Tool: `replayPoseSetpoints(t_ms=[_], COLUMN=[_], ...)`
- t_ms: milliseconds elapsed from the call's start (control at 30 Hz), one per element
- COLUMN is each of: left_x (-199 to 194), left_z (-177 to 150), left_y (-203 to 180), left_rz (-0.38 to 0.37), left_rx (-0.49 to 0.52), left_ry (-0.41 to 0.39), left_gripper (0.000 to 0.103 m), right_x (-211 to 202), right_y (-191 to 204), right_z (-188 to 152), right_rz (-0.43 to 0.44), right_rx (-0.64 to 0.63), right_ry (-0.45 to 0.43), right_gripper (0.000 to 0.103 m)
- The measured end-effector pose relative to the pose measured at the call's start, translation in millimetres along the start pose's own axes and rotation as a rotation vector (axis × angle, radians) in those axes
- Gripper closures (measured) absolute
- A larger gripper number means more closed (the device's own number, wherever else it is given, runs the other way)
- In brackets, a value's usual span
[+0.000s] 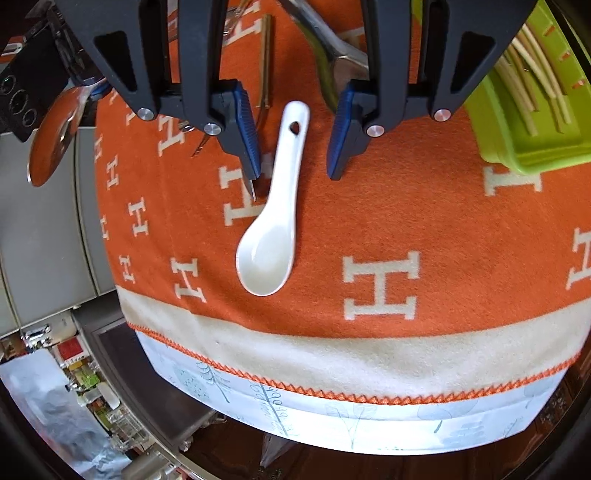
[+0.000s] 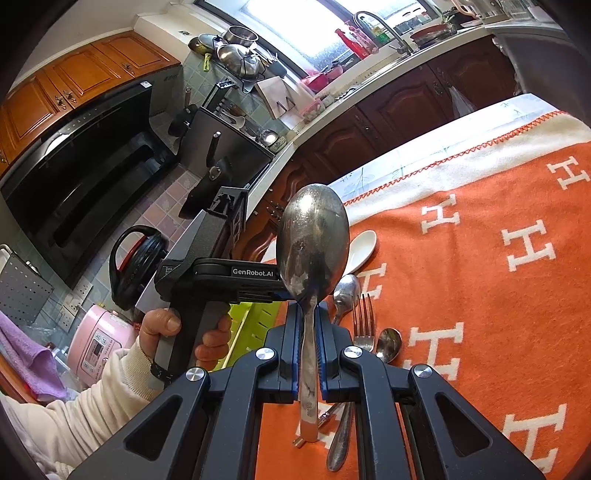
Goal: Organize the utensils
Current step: 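Close the left tool on the white ceramic spoon while the right tool holds its spoon, then lower both held spoons into the green tray and open both tools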
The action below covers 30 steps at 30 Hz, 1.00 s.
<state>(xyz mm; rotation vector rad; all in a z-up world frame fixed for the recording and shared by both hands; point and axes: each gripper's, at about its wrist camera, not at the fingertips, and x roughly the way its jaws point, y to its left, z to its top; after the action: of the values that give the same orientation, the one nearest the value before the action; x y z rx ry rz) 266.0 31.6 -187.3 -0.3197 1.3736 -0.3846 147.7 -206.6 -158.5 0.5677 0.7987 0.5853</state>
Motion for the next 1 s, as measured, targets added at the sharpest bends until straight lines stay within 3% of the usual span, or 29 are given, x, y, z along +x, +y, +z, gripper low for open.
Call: replayPoseSetpoints(t_ms=[100,167,267,733,1000], left_x=[1.6,5.8,5.9,-56.1,-129.1], left_z=[-1.4,-2.5,-5.8,-48.0,-107.0], left_y=[-0.9,1.6,3.3,-28.9,-26.6], left_rz=[-0.017,-0.033,-0.041,0.037,0.128], left_rx=[-0.013,-0.038,-0.061,-0.050,-0.081], left_ry=[-0.008,0.004,-0.029,-0.272,-0.463], left_gripper=[0.072,0.092,0.096,0.100,0.100], right_x=[-0.1,-0.2,1.3,-14.0,-27.3], right_y=[0.2,-0.1,-0.8,17.7,56.0], right_z=[0.6,0.6,0.4,2.5,0.3], right_rz=[0.000,0.000,-0.001,0.029,0.070], right_rx=[-0.001,-0.001,-0.001,-0.025,-0.058], right_ry=[-0.001,-0.001,-0.004,-0.021,0.001], right_gripper=[0.096,0.096,0.096,0.096,0.096])
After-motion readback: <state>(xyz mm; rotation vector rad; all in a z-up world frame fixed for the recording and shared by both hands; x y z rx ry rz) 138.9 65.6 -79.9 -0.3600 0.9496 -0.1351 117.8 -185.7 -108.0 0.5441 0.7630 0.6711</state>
